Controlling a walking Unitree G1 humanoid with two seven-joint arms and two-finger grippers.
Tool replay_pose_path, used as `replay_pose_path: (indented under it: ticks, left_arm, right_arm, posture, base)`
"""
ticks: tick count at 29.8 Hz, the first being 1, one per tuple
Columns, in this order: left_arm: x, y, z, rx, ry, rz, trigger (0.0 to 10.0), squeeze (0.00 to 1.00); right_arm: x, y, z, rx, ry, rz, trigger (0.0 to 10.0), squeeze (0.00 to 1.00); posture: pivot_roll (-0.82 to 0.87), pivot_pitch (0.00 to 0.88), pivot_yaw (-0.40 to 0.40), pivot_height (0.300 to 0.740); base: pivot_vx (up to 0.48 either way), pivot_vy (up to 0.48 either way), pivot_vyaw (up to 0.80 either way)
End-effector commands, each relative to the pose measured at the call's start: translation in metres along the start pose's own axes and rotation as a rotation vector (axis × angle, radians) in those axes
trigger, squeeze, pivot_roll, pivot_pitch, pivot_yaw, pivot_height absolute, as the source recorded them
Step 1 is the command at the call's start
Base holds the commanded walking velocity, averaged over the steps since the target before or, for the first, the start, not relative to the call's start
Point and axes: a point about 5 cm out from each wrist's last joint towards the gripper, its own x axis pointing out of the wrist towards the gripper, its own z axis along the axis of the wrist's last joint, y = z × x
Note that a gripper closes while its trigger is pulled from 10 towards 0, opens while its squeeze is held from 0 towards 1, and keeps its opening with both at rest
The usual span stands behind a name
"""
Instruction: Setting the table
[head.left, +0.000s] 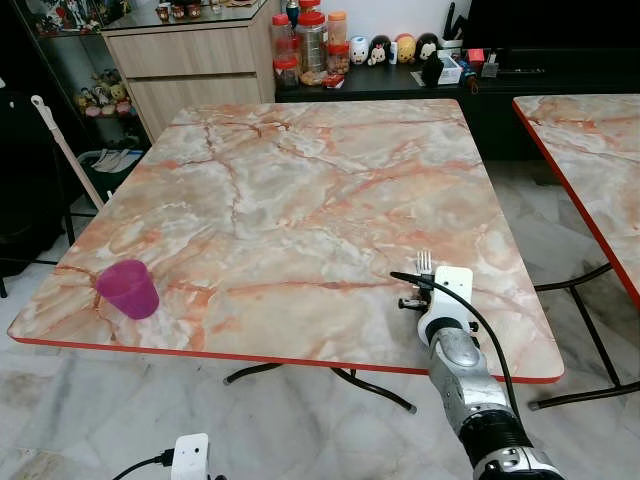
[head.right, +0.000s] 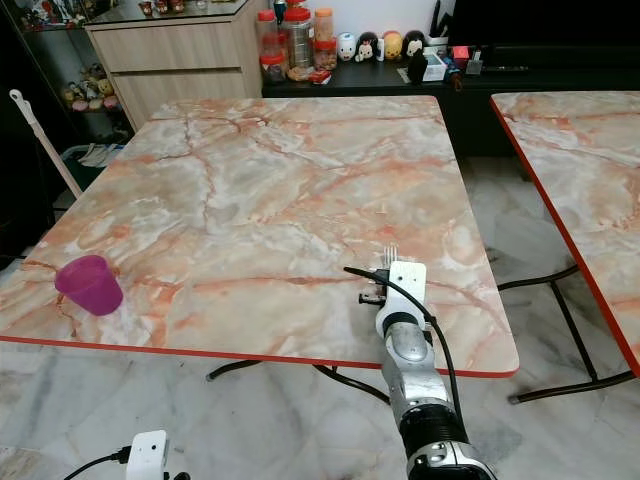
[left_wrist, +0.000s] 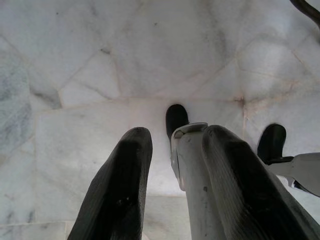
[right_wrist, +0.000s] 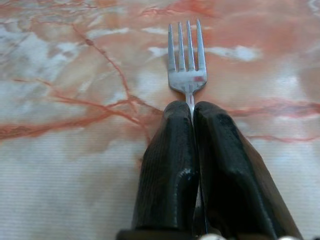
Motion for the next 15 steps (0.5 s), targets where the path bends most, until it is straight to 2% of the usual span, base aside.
replay_pose_path:
  ticks: [1,5,7,8,9,10,11,12,15]
  left_arm:
    - [0.0,0.006,0.002,0.023,-0.009,0.019,10.0,0.0]
    - [0.0,0.008,0.004,0.027,-0.015,0.027,10.0,0.0]
    - [0.0,0.01,0.005,0.028,-0.019,0.036,10.0,0.0]
    - [0.0,0.01,0.005,0.03,-0.02,0.043,10.0,0.0]
    - [-0.001,0.011,0.005,0.03,-0.022,0.052,10.0,0.0]
    - [-0.001,0.011,0.005,0.03,-0.022,0.052,10.0,0.0]
    - [-0.001,0.011,0.005,0.029,-0.023,0.056,10.0,0.0]
    - [-0.001,0.011,0.005,0.029,-0.023,0.056,10.0,0.0]
    - [0.0,0.011,0.007,0.033,-0.026,0.054,10.0,0.0]
  right_arm:
    - [-0.001,0.006,0.002,-0.006,-0.008,0.023,0.0,0.0]
    - [-0.001,0.009,0.004,-0.036,-0.021,0.039,0.0,0.0]
    - [-0.001,0.012,0.011,-0.066,-0.072,0.053,0.0,0.0]
    - [-0.001,0.013,0.018,-0.12,-0.129,0.041,1.3,0.0]
    - [-0.003,0.015,0.029,-0.147,-0.217,0.042,10.0,0.0]
    - [-0.003,0.015,0.029,-0.147,-0.217,0.042,10.0,0.0]
    - [-0.004,0.018,0.037,-0.105,-0.266,0.06,10.0,0.0]
    - [-0.005,0.02,0.041,-0.102,-0.289,0.068,10.0,0.0]
    - [-0.009,0.027,0.053,-0.182,-0.396,0.103,10.0,0.0]
  posture:
    - [-0.02,0.005,0.062,0.74]
    - [-0.01,0.0,0.06,0.74]
    - [-0.01,0.0,0.06,0.74]
    - [-0.02,0.0,0.059,0.74]
    - [-0.02,0.0,0.059,0.74]
    - [-0.02,0.0,0.059,0.74]
    - [-0.01,0.0,0.06,0.74]
    - [-0.01,0.0,0.06,0.74]
    - [-0.02,0.0,0.06,0.74]
  base:
    - [0.0,0.0,0.0]
    - [0.0,0.0,0.0]
    - [0.0,0.0,0.0]
    - [0.0,0.0,0.0]
    - [0.0,0.0,0.0]
    - [0.0,0.0,0.0]
    - [0.0,0.0,0.0]
    - [0.0,0.0,0.0]
    - [0.0,0.0,0.0]
